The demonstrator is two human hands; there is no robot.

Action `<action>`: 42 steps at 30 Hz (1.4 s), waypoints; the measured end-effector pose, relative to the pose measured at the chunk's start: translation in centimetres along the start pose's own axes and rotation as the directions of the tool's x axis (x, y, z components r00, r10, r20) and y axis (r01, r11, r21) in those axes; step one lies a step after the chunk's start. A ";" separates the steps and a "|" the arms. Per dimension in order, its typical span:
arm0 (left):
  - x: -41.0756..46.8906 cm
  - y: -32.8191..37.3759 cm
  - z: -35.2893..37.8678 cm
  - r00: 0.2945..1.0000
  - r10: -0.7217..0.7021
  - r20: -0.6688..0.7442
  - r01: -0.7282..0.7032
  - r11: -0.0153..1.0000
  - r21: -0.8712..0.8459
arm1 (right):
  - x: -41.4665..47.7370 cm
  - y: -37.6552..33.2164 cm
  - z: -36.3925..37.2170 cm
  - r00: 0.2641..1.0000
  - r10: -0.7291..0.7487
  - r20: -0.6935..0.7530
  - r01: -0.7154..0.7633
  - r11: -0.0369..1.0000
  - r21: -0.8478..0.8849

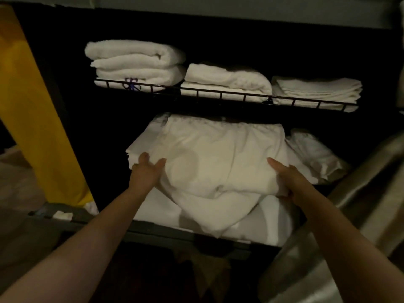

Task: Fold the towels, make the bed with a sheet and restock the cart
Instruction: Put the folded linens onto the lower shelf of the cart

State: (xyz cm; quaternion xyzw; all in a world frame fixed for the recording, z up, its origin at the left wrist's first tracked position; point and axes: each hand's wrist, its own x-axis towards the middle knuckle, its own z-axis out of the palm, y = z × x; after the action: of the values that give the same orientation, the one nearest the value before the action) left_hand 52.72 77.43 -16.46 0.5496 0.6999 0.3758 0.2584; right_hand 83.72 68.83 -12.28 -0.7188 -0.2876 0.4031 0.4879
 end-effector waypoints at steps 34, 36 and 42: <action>-4.6 1.5 -4.9 0.716 0.008 0.698 0.605 0.493 -0.626 | -7.0 0.9 -6.4 0.973 -0.045 0.227 -0.010 0.972 0.235; -4.1 1.8 -4.9 0.725 -0.016 0.689 0.564 0.588 -0.580 | -6.0 1.0 -6.5 0.971 -0.056 0.231 -0.007 0.965 0.262; -3.7 1.0 -4.7 0.700 0.063 0.711 0.555 0.579 -0.598 | -5.2 -0.5 -5.7 0.975 -0.075 0.210 0.022 0.970 0.243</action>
State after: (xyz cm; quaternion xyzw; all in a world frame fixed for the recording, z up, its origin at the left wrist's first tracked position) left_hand 50.60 72.81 -13.13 0.3635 0.3975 0.3744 0.7548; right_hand 85.97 62.11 -9.16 -0.5992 -0.3064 0.4988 0.5462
